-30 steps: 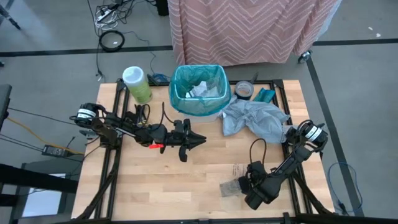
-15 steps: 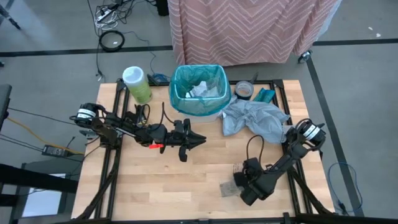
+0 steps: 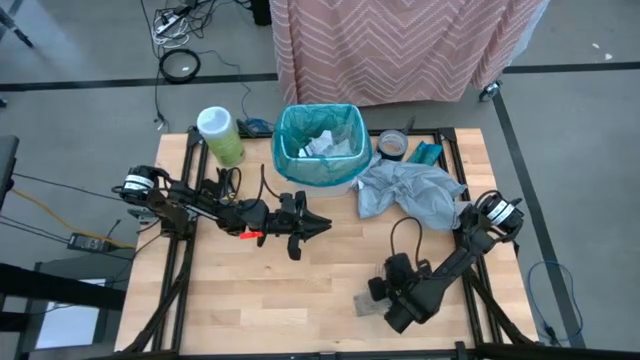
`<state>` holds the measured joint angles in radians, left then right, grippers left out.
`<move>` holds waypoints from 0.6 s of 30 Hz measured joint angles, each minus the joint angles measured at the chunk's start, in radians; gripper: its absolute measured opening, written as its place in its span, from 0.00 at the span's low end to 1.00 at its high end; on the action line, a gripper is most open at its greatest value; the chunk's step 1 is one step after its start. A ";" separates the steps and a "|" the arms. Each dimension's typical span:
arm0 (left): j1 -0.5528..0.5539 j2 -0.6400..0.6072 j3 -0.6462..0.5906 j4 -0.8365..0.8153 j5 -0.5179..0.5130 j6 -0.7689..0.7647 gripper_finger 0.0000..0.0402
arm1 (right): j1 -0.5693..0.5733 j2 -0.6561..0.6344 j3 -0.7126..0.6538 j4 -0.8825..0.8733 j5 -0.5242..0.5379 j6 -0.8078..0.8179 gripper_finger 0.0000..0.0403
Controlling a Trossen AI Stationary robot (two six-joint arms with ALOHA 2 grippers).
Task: Place trash/remove bag and relplace
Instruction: Put the transparent plastic material into the trash bin
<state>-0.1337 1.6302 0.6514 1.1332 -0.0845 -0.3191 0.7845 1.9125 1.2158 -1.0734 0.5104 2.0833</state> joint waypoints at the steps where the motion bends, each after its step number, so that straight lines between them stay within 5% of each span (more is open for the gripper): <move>1: 0.000 0.000 0.000 0.000 0.000 0.000 0.17 | 0.008 0.000 0.015 -0.028 -0.006 0.022 0.00; 7: 0.000 0.000 0.000 -0.001 0.000 0.000 0.17 | 0.036 0.000 0.120 -0.253 -0.154 0.086 0.00; 12: 0.000 0.000 0.000 -0.001 0.000 0.000 0.17 | 0.073 0.000 0.128 -0.268 -0.332 0.092 0.00; 18: 0.000 0.000 0.000 -0.001 0.000 0.000 0.17 | 0.114 0.000 0.128 -0.274 -0.420 0.117 0.00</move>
<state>-0.1337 1.6302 0.6514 1.1324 -0.0845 -0.3194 0.8985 1.9125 1.3437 -1.3476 0.0902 2.2004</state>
